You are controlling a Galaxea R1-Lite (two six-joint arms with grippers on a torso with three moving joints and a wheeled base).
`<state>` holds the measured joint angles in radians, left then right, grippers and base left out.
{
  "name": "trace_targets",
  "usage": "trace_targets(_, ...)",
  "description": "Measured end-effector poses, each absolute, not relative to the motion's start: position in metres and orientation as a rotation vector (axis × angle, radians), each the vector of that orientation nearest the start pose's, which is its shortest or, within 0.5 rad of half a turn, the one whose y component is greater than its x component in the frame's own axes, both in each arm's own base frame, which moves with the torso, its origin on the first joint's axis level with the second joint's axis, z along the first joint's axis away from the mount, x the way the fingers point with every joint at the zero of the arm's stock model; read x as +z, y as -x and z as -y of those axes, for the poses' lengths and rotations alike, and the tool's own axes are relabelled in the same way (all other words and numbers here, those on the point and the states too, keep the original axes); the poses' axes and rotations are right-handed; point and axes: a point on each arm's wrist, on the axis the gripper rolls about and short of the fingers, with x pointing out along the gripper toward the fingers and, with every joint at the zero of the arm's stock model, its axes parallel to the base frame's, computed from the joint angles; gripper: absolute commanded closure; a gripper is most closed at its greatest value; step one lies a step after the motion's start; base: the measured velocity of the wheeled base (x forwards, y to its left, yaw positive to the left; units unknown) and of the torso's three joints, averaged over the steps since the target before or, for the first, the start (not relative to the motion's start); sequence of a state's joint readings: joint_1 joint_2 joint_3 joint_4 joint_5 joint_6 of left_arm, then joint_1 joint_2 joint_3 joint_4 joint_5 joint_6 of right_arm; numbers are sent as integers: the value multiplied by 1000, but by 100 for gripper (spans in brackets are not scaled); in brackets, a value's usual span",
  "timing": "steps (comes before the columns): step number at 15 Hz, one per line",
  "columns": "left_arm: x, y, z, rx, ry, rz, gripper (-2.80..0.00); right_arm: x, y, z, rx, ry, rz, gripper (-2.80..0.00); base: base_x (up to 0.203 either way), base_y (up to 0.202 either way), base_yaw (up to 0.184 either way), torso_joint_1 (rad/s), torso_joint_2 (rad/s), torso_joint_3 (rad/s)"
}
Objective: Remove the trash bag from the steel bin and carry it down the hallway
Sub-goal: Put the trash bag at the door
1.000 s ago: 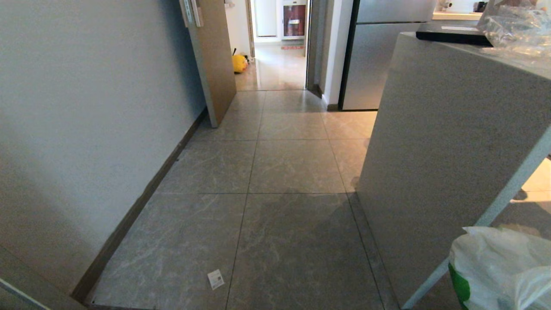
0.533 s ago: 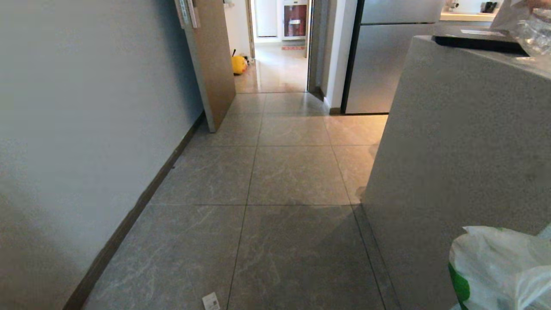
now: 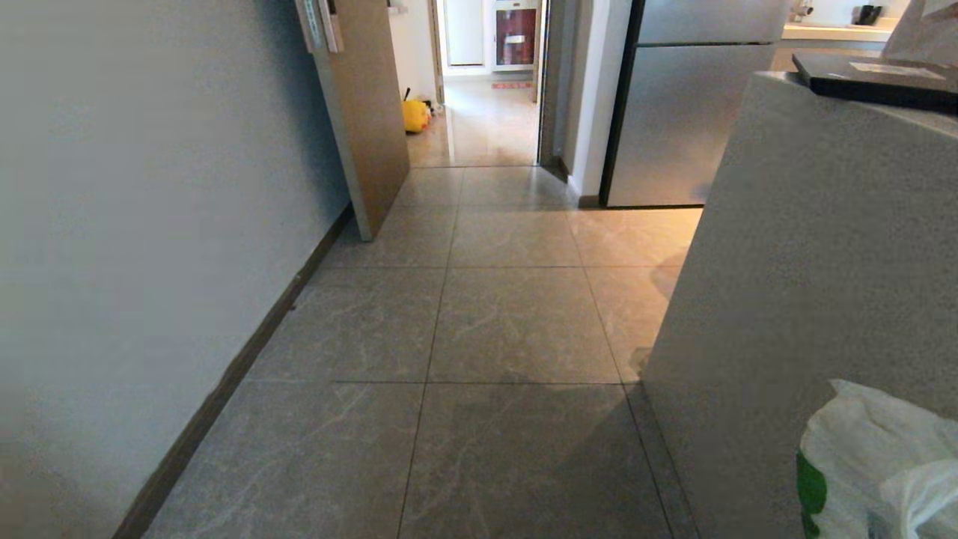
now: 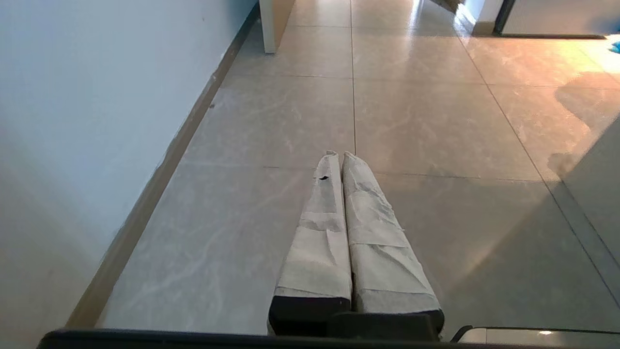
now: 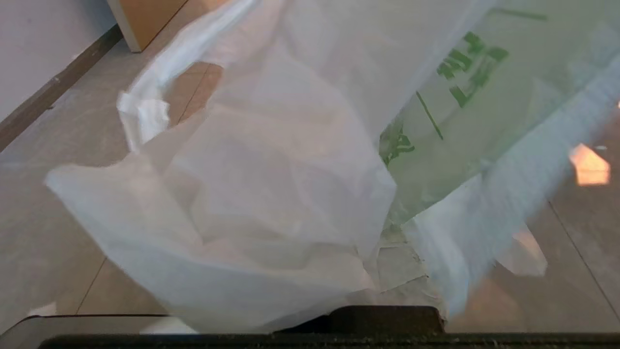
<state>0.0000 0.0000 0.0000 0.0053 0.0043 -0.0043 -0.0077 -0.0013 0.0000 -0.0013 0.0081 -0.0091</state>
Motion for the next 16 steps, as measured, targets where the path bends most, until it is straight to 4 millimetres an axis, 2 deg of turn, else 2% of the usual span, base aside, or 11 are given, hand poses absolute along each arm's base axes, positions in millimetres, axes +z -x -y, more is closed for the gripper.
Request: trace_targets(16, 75, 23, 0, 4, 4, -4, 0, 76, 23, 0, 1, 9, 3, 0, 189, 0, 0, 4, 1, 3)
